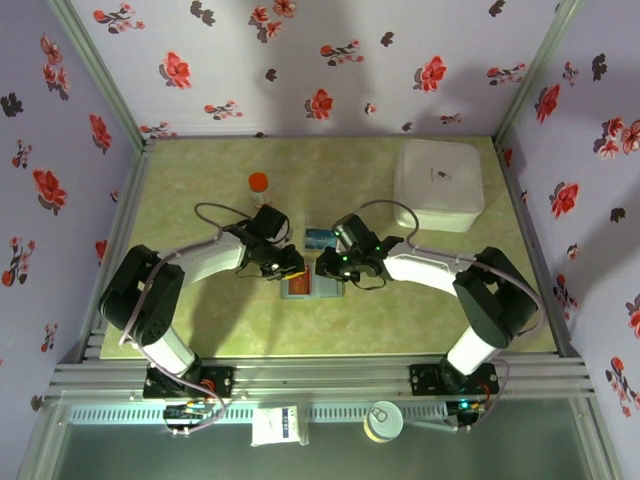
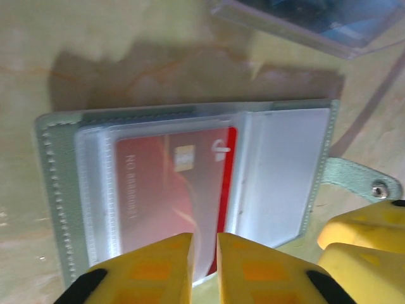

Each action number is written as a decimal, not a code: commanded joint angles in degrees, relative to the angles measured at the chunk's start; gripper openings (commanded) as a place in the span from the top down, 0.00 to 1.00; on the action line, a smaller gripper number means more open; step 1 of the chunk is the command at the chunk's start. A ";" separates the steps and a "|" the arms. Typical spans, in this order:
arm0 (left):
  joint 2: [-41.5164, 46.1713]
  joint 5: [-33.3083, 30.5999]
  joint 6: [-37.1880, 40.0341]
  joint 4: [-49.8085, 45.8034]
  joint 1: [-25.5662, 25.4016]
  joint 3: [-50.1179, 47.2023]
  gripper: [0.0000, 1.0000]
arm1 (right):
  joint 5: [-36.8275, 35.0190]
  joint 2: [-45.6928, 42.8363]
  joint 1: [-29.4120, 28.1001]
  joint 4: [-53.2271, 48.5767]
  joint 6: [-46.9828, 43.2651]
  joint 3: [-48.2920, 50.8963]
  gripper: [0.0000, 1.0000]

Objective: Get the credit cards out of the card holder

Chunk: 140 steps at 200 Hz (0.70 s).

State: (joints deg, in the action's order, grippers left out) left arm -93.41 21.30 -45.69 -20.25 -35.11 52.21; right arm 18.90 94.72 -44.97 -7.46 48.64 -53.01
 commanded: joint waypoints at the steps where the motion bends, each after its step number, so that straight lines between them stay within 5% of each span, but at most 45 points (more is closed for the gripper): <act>1: 2.15 -1.93 1.67 -1.48 1.30 -1.69 0.87 | 1.39 2.17 -0.76 1.04 0.76 -2.55 0.79; 140: -1.04 -0.82 2.64 0.90 3.72 -4.65 0.98 | 4.02 9.62 -1.69 1.39 0.77 -6.87 0.77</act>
State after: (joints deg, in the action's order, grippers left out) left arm -93.54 20.56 -44.36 -19.33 -32.18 48.88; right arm 21.76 102.63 -46.15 -6.68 48.64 -58.04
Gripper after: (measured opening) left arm 0.040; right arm 0.227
